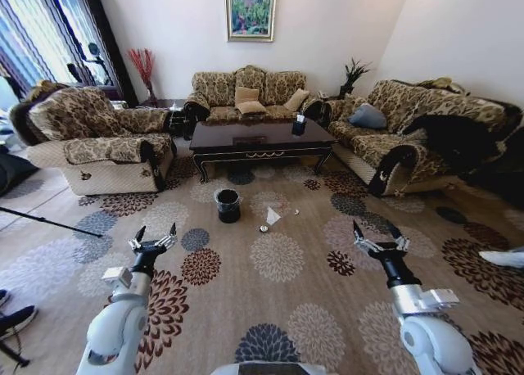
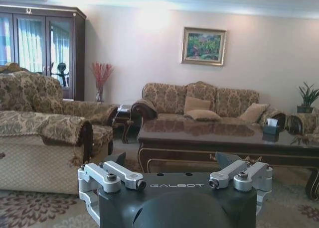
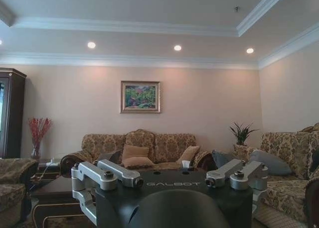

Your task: Move to the front of the table and pick up the trash from the floor, then place it into the trash bin.

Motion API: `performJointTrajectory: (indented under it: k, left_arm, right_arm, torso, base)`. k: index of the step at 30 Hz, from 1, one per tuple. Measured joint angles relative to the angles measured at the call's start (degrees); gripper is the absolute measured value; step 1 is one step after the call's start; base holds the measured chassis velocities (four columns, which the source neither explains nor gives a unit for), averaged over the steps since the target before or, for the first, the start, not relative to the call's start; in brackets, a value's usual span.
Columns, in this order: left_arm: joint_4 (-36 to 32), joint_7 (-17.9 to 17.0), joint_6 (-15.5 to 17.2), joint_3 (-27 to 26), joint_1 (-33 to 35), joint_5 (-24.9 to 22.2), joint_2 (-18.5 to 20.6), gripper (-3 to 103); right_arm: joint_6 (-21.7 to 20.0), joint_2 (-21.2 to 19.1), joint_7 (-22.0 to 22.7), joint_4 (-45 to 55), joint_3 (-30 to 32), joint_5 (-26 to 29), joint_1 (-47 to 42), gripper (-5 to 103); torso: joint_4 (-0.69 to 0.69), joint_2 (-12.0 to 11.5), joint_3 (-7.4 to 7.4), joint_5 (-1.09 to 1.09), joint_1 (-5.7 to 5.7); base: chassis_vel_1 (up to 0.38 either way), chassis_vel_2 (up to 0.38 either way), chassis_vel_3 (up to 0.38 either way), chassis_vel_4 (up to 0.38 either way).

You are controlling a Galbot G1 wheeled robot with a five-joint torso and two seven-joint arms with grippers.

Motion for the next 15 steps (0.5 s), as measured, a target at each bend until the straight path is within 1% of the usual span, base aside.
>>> performJointTrajectory:
  k: [5,8,9,10,12,15]
  left_arm:
    - [-2.04,-0.01,-0.61,-0.15,0.98,-0.13,-0.03,100]
    - [-3.55,-0.05,-0.82,-0.41,1.61,-0.35,-0.02,100]
    - [-3.54,-0.11,-0.82,-0.46,1.83,-0.24,-0.01,100]
    - [-3.54,-0.11,-0.82,-0.46,1.83,-0.24,-0.01,100]
    - [-2.88,-0.5,-0.82,-0.46,2.13,0.44,-0.08,100]
    - [-2.78,-1.52,-0.82,-0.21,2.99,0.83,-0.53,100]
  right_arm:
    - [0.0,-0.43,1.19,0.93,0.68,0.45,-0.12,100]
    - [-0.34,-0.66,3.82,1.16,0.88,1.13,0.9,100]
    - [-0.69,-1.05,5.41,0.59,0.89,1.17,1.47,100]
    - [-0.69,-1.05,5.41,0.59,0.89,1.17,1.47,100]
    - [-1.1,-1.58,6.87,-0.57,0.88,0.62,1.75,100]
    - [-1.05,-1.83,7.23,-1.16,0.66,0.31,1.09,100]
  torso:
    - [-0.01,0.0,0.0,0.0,0.0]
    - [0.01,0.0,0.0,0.01,0.0]
    - [0.01,0.0,0.0,0.0,0.0]
    - [0.01,0.0,0.0,0.0,0.0]
    - [0.01,0.0,0.0,0.01,0.0]
    - [0.01,0.0,0.0,0.01,0.0]
  base:
    - [0.0,0.0,0.0,0.0]
    - [0.0,0.0,0.0,0.0]
    - [0.0,0.0,0.0,0.0]
    - [0.0,0.0,0.0,0.0]
    - [0.0,0.0,0.0,0.0]
    - [0.0,0.0,0.0,0.0]
